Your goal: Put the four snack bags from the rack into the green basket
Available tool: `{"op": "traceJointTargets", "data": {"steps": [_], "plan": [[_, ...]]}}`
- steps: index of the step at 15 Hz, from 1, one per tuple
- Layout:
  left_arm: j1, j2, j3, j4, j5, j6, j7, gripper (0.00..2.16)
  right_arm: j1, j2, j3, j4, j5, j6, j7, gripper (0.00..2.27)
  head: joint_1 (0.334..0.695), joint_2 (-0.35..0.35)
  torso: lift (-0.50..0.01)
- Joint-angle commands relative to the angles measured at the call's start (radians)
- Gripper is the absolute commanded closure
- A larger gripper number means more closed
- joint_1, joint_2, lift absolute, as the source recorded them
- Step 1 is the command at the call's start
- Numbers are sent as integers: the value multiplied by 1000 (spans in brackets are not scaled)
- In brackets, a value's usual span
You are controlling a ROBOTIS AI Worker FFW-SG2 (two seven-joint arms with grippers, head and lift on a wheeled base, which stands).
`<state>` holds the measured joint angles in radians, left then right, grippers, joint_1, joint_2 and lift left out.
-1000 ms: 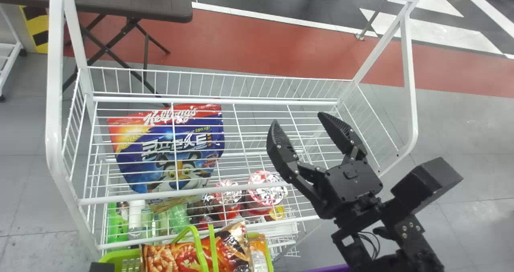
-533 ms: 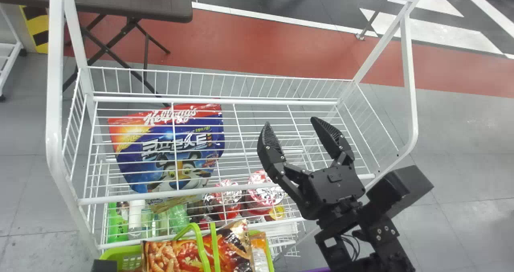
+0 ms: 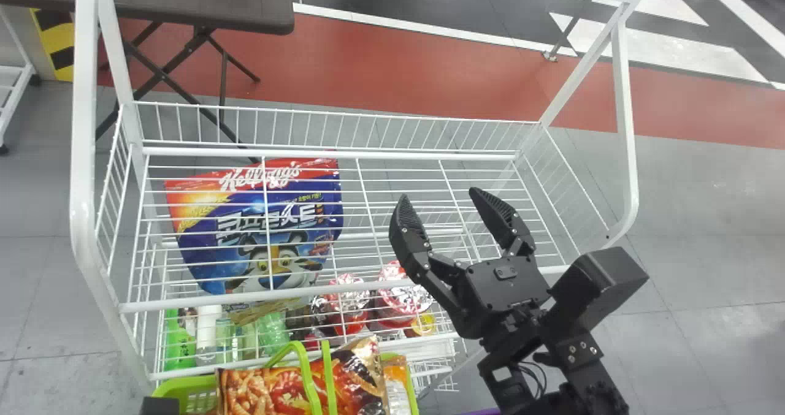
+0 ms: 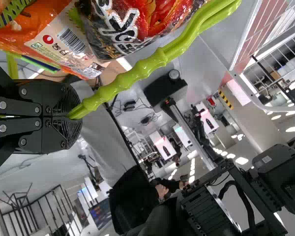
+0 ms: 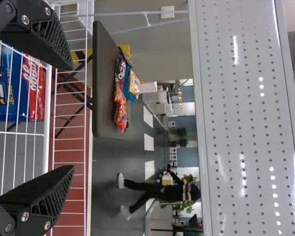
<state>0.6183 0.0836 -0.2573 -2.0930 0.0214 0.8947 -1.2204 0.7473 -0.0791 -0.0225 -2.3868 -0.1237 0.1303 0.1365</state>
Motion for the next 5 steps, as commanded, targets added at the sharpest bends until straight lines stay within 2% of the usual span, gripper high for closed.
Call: {"op": "traceJointTargets", "data": {"steps": [1, 5], "plan": [[1, 1, -5, -2, 0, 0, 1, 2128, 0, -1, -1, 0, -1, 13, 0, 107, 695, -350, -6], [1, 1, -7, -4, 0, 0, 1, 2128, 0, -1, -4, 0, -1, 16, 0, 107, 695, -350, -6]]}}
